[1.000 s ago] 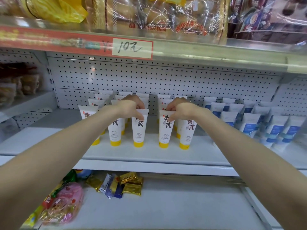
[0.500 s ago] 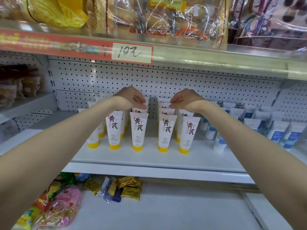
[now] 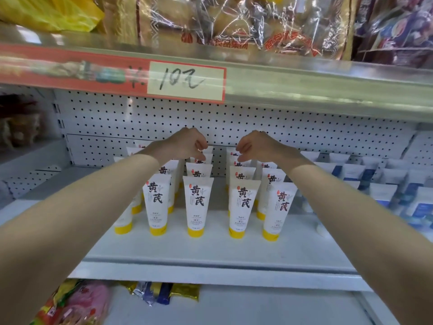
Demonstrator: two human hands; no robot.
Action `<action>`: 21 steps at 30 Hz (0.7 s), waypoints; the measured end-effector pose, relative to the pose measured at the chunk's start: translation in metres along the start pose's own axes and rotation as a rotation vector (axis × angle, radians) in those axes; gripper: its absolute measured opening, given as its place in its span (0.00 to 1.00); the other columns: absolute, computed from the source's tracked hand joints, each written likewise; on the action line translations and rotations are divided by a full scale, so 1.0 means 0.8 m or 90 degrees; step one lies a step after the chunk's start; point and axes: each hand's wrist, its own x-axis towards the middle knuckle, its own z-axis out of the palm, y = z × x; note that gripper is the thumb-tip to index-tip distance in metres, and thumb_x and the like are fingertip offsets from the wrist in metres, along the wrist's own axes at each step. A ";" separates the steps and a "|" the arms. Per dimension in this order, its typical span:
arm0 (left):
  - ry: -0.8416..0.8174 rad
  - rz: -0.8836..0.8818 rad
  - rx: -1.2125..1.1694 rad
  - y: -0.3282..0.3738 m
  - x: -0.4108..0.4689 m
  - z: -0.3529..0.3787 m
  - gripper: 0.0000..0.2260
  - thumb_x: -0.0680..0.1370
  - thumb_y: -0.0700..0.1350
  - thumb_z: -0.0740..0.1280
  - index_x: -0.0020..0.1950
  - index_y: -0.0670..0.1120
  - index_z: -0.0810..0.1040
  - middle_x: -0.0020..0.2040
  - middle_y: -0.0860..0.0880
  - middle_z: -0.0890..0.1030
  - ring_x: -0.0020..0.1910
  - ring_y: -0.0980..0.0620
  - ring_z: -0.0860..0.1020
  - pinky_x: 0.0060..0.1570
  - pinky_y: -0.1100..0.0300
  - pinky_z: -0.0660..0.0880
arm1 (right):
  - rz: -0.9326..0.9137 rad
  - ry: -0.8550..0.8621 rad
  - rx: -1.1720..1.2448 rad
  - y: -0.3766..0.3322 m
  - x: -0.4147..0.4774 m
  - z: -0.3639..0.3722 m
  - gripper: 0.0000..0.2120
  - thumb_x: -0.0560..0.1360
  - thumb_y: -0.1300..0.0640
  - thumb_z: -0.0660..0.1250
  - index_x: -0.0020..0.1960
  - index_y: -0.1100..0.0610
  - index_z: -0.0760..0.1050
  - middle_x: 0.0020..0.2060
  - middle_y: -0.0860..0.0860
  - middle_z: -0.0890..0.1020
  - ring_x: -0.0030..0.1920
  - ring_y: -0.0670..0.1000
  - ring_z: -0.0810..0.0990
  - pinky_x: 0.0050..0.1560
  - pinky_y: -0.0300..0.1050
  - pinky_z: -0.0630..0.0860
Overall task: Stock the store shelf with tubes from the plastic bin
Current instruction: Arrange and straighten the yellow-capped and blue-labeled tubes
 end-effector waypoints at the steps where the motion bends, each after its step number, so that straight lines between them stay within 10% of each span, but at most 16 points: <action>1: -0.009 -0.001 0.004 -0.002 0.004 0.002 0.16 0.71 0.40 0.74 0.57 0.40 0.79 0.55 0.44 0.80 0.54 0.47 0.78 0.53 0.58 0.74 | 0.001 -0.006 -0.002 0.001 0.005 0.003 0.17 0.69 0.60 0.74 0.57 0.61 0.79 0.50 0.55 0.82 0.49 0.51 0.79 0.49 0.39 0.72; 12: -0.039 -0.004 0.002 -0.008 0.026 0.016 0.12 0.71 0.39 0.73 0.54 0.40 0.82 0.47 0.47 0.81 0.46 0.51 0.78 0.46 0.63 0.71 | 0.055 -0.053 -0.041 0.018 0.031 0.021 0.14 0.67 0.60 0.76 0.52 0.55 0.81 0.44 0.49 0.79 0.50 0.53 0.79 0.54 0.51 0.77; 21: -0.015 -0.001 -0.014 -0.014 0.031 0.017 0.11 0.70 0.40 0.75 0.51 0.41 0.83 0.49 0.45 0.83 0.48 0.50 0.80 0.47 0.62 0.72 | 0.043 -0.027 -0.016 0.018 0.036 0.024 0.15 0.67 0.62 0.75 0.54 0.58 0.81 0.43 0.49 0.79 0.49 0.51 0.78 0.50 0.41 0.72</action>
